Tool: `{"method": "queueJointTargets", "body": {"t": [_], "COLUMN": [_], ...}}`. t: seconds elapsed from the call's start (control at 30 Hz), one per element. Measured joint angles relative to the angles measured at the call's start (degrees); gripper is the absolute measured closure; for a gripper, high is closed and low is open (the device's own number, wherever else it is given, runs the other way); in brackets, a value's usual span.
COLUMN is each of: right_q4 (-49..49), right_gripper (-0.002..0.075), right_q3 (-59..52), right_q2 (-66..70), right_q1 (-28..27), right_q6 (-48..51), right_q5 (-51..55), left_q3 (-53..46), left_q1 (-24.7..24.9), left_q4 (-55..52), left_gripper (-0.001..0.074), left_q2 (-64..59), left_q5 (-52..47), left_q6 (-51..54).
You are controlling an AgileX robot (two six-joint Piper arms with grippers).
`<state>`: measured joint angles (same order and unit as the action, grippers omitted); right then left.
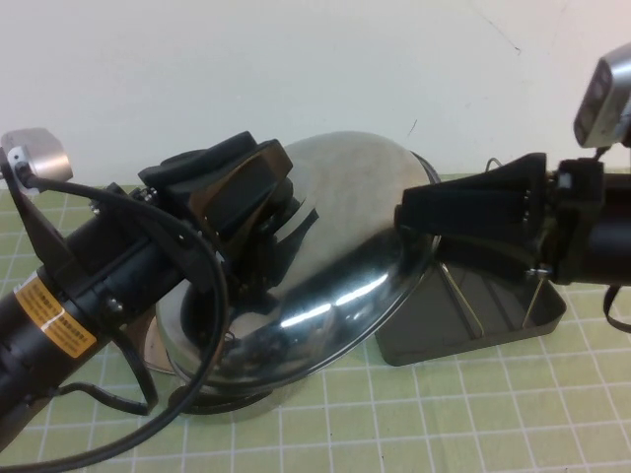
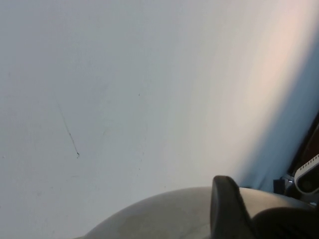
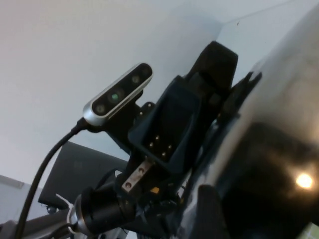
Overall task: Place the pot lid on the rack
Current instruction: Hand over the pot lid, then place the pot lid on the pot rack
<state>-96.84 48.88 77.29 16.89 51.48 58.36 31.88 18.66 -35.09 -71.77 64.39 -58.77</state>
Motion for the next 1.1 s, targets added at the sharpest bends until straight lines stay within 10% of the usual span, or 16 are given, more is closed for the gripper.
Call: {"method": "queueJointTargets", "body": {"t": [0.27,0.6,0.8,1.1], "right_q4": [0.0,-2.7,-0.2,0.9], "right_gripper": [0.0272,0.0512,0.0681,0.0710], "right_q3": [5.5,7.2,7.2,9.1], "right_q2": [2.9,3.7,4.2,4.6], "right_q1": [3.6,4.5,4.8,4.7], "right_q6": [2.7,4.4,8.1,15.5], "right_q5": [-5.8,-6.5,-7.4,-8.9], "left_q3": [0.0,0.0,0.0,0.0], "left_q1": [0.0,-0.1,-0.2,-1.3], "left_q4": [-0.2,-0.9,-0.1,1.2], "left_gripper": [0.0426,0.0425,0.0282,0.0227], "left_q2": [0.0,-0.3,-0.3,-0.2], "left_q5": [0.0,-1.1,0.5,1.2], "left_q6": [0.0,1.7,1.6,2.7]}}
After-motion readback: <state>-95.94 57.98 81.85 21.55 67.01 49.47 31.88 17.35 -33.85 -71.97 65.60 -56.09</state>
